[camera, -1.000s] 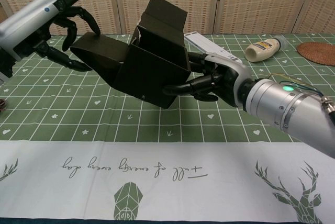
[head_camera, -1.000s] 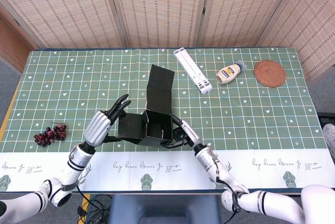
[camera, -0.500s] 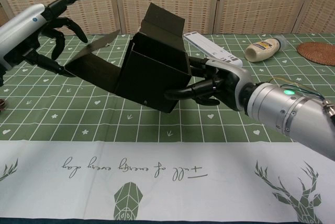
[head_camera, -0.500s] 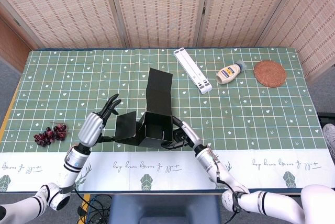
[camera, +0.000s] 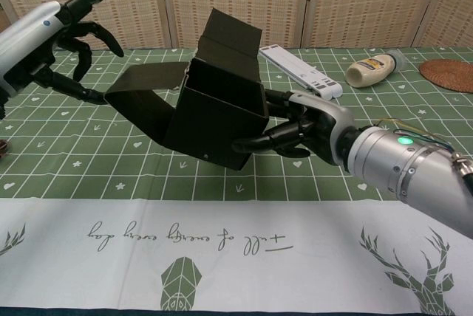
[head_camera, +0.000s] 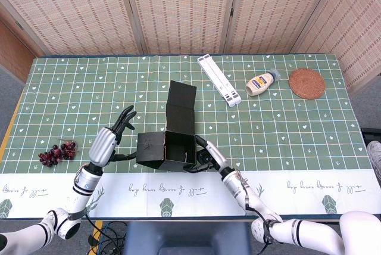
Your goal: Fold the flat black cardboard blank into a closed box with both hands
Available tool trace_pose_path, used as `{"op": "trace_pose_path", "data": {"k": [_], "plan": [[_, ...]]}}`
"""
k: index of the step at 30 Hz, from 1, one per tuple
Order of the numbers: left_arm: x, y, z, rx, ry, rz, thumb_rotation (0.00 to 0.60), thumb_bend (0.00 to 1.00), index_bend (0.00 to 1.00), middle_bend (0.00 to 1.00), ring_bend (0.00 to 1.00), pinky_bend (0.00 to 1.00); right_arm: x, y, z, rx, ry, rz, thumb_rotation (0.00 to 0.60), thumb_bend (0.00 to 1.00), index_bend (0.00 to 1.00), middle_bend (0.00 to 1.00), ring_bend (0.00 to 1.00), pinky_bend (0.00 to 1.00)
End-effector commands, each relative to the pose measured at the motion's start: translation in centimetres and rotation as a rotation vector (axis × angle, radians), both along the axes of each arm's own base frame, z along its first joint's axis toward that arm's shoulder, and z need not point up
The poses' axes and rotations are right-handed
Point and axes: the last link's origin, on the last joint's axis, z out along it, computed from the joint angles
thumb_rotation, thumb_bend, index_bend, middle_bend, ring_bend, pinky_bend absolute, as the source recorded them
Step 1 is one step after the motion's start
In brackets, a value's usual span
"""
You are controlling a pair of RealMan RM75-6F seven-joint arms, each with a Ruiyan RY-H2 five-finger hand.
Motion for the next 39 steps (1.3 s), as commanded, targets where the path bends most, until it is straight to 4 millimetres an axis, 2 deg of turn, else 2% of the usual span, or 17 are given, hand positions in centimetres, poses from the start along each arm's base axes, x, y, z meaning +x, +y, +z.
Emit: {"op": "trace_pose_path", "data": {"k": [1,11,25,33,35,39], "plan": [[-0.1,0.0,-0.1,-0.004,0.001,0.004,0.6,0.06,0.0,0.0,0.37,0.74,0.0,0.1,-0.1,0.001,0.003,0.001,0.6,0.25,0.34,0.48,0.84,1.0],[-1.0,-0.5,-0.8,-0.029,0.017,0.039,0.6,0.06,0.0,0.0,0.37,0.74,0.3,0.3,0.1,0.006,-0.014,0.008,0.6,0.26,0.34,0.48,0.84,1.0],[0.5,-0.6,-0.6,-0.09,-0.079,0.018,0.6,0.06,0.0,0.0,0.37,0.74,0.6,0.3,-0.9,-0.023,0.047,0.028,0.6,0.27,0.34,0.48,0.84,1.0],[0.9,-0.6,-0.6,-0.09,-0.011,-0.029,0.6,0.06,0.0,0.0,0.37,0.74,1.0,0.2,-1.2,-0.029,0.068,0.047,0.6,0.27,0.34,0.48,0.84,1.0],[0.9,-0.6,-0.8,-0.087,0.033,-0.052,0.6,0.06,0.03,0.0,0.38,0.74,1.0,0.0,-1.1,-0.034,0.08,0.053,0.6,0.28,0.34,0.48,0.84,1.0],[0.8,-0.4,-1.7,-0.094,0.116,-0.092,0.6,0.06,0.16,0.03,0.38,0.74,0.9,-0.5,-1.1,-0.043,0.105,0.058,0.6,0.28,0.34,0.48,0.84,1.0]]}}
